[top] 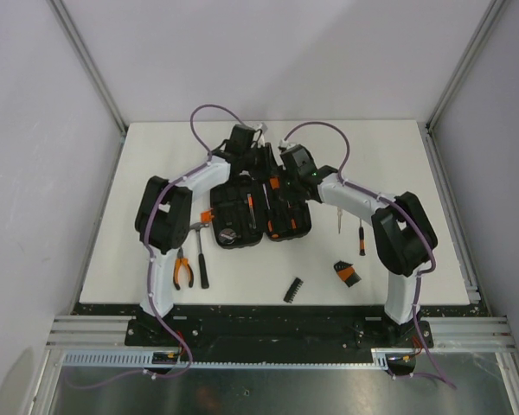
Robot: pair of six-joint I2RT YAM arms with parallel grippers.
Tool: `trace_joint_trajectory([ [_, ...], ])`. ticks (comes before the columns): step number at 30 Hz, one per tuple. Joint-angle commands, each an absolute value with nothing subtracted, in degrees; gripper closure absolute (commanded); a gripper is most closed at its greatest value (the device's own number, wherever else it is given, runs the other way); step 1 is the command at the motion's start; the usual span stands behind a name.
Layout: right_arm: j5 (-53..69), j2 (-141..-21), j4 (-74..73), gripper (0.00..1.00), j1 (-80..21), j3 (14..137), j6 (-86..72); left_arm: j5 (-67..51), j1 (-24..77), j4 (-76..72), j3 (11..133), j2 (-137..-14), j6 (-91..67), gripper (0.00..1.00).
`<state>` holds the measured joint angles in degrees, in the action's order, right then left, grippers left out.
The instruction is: Pack the tool kit
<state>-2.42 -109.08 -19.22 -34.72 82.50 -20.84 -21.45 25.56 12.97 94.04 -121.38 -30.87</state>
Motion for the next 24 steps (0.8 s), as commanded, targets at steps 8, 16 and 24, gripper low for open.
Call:
trace_joint_trajectory([
  [8,-2.44,-108.49,-22.57,0.90,-36.61,79.78,-20.49,-19.37,26.72,12.44,95.77,-125.40,-28.88,0.70],
  [16,-0.72,-110.81,-23.37,0.89,-37.14,79.78,-19.68,-18.19,26.89,12.46,93.50,-126.30,-28.63,0.70],
  [24,-1.44,-112.97,-25.30,0.89,-38.39,79.80,-18.89,-18.31,27.04,12.49,91.16,-126.94,-28.65,0.71],
])
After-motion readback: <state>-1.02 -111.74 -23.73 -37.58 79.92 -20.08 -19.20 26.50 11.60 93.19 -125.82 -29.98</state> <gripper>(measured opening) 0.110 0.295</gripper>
